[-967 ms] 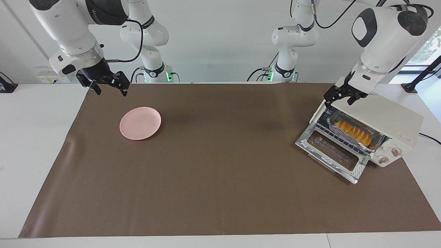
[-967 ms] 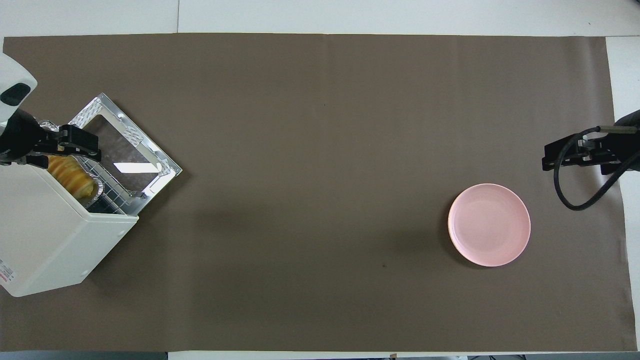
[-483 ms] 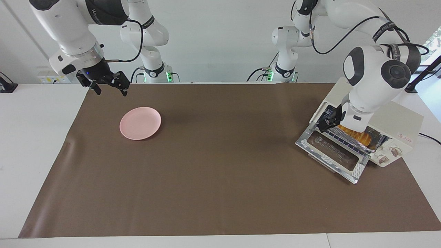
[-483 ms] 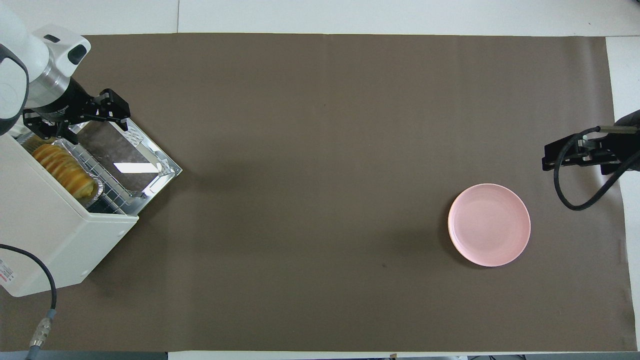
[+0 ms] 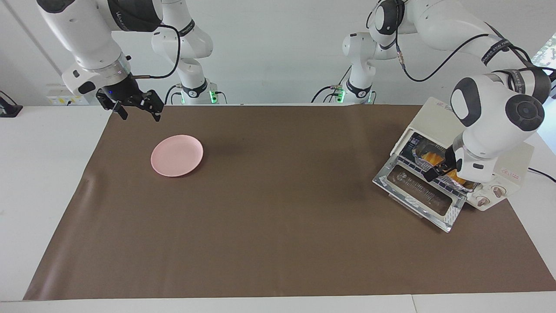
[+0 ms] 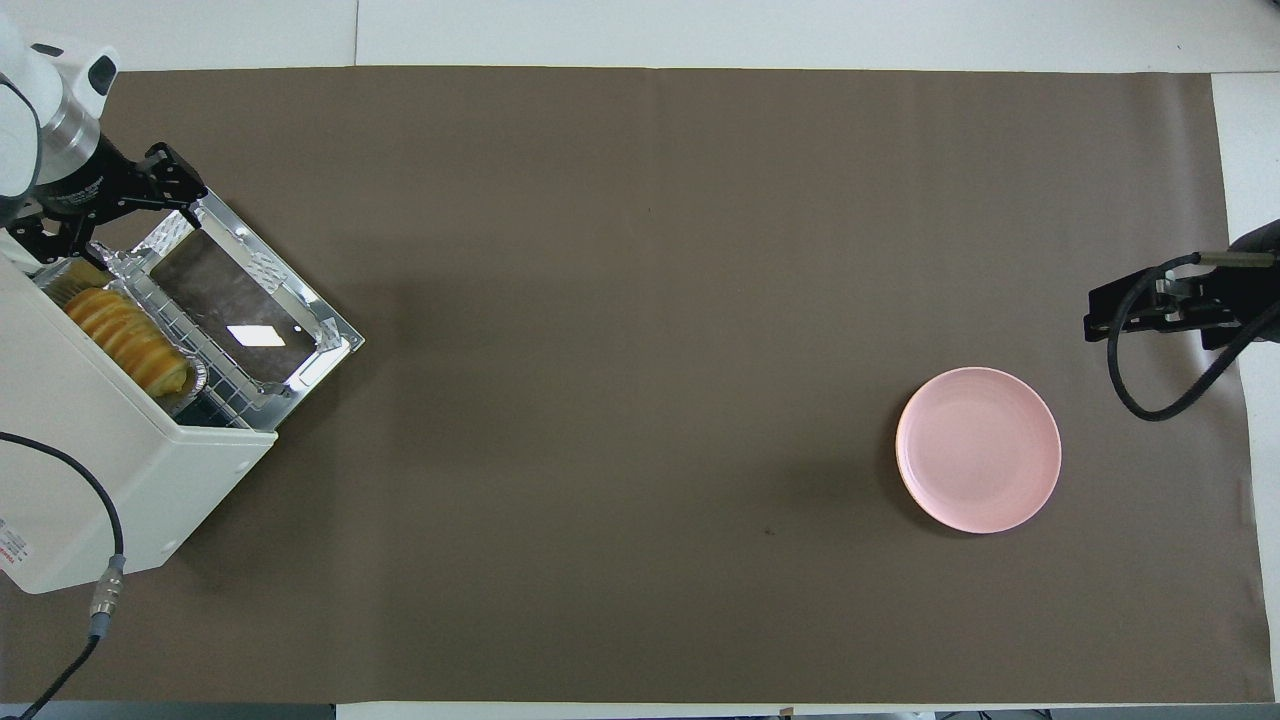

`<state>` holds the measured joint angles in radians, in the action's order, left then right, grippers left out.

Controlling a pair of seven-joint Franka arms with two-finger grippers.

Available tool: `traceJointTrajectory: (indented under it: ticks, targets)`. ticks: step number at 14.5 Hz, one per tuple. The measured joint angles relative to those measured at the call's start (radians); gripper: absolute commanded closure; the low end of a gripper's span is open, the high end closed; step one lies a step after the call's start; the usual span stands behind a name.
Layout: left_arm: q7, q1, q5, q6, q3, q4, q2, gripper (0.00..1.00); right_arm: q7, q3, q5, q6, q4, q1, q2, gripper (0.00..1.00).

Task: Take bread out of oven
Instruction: 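Reach the left gripper into the toaster oven toward the foil tray, then grasp the foil tray edge with the left gripper inside the oven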

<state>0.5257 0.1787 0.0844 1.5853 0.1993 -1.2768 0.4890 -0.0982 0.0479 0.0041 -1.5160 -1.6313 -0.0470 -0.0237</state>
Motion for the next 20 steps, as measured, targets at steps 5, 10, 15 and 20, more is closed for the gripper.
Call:
traceJointTrajectory:
  ticks: [5,10,15,20]
  targets:
    - [0.157,0.062,0.082,0.064,0.000,-0.091,0.035,0.00,0.000,0.000,0.000,0.000,0.000,0.000,0.000,0.00]
    - [0.169,0.065,0.099,0.070,0.027,-0.119,0.040,0.00,0.000,0.000,0.000,0.000,0.000,0.000,0.000,0.00]
    - [0.169,0.065,0.127,0.070,0.030,-0.152,0.038,0.00,0.000,0.000,0.000,0.000,0.000,0.000,0.000,0.00]
    - [0.169,0.065,0.130,0.069,0.033,-0.158,0.036,0.00,0.000,0.000,0.000,0.000,0.000,0.000,0.000,0.00]
